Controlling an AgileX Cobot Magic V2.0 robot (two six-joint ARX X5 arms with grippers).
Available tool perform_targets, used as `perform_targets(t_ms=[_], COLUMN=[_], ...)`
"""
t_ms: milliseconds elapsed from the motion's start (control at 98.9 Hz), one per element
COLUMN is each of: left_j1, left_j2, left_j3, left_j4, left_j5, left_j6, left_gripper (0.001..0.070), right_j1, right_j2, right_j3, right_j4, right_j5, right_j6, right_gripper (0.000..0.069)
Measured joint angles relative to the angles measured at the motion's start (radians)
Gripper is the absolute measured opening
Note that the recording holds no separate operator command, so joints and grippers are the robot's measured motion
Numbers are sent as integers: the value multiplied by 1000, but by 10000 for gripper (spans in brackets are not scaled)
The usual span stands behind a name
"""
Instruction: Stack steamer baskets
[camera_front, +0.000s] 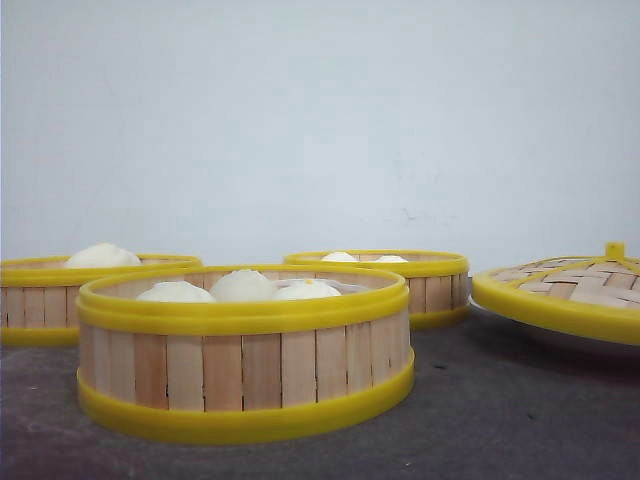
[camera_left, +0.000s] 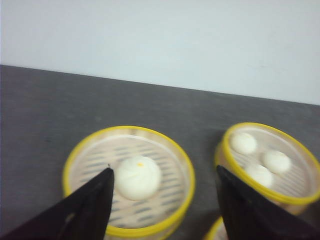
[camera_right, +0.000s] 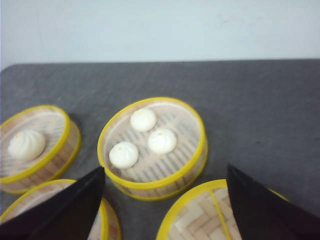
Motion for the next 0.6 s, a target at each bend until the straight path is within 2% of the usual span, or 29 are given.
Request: perform_targets(t_ms=[152, 374, 445, 597], left_j1=[-2, -31, -42, -72], left_j2=[-1, -1, -1, -3], left_j3=[0, 0, 0, 0], left_j4=[1, 0, 0, 0], left_j5=[80, 164, 183, 186], left_j6=[0, 0, 0, 0], left_gripper=[388, 388, 388, 388], right_j1=[28, 53, 54, 60], right_j2=[227, 575, 672, 845], right_j3=[142, 353, 411, 513], right_j4=[-46, -106, -123, -141], right_j5=[0, 1, 1, 19], right_j6=[15, 26, 32, 61], right_gripper=[479, 479, 479, 479])
